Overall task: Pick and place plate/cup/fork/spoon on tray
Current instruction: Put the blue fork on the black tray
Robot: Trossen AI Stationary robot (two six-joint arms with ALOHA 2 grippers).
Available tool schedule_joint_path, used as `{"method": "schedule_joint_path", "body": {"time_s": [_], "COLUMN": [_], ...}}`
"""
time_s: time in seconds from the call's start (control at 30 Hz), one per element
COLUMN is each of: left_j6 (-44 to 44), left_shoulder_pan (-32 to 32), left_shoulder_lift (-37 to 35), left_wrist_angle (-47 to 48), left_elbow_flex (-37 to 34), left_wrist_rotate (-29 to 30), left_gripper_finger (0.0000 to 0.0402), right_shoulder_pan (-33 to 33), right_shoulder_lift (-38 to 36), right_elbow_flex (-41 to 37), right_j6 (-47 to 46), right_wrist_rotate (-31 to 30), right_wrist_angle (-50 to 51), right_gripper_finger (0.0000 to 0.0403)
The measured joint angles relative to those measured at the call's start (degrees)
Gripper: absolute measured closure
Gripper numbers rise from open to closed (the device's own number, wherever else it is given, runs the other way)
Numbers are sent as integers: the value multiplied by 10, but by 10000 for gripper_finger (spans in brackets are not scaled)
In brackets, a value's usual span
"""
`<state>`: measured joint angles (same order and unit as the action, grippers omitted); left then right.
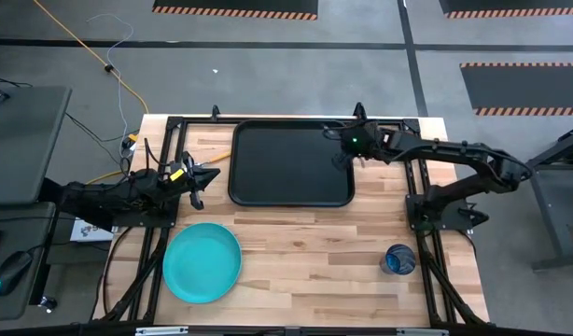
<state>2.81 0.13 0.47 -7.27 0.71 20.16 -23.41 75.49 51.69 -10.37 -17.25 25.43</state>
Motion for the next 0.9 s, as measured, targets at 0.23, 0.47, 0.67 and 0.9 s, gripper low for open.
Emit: {"method": "schedule_joint_path", "body": {"time_s": [0.23, 0.47, 0.67, 0.9], "left_j6": [0, 0, 0, 0], "left_shoulder_pan": [0, 0, 0, 0], "left_shoulder_lift": [0, 0, 0, 0], "left_wrist_angle": [0, 1, 1, 1], "left_elbow_flex": [0, 0, 0, 0], "left_wrist_rotate": [0, 0, 0, 0], "left_gripper_finger": [398, 398, 398, 398], "right_shoulder_pan": [26, 57, 93, 110], "right_shoulder_lift": [23, 37, 115, 242], "right_elbow_flex": [0, 34, 112, 248], "right_j6": [57, 266, 360, 487], "right_wrist_rotate": [127, 173, 176, 178], "right_wrist_angle": [-24, 171, 255, 361], "right_gripper_finger": [402, 403, 403, 403]}}
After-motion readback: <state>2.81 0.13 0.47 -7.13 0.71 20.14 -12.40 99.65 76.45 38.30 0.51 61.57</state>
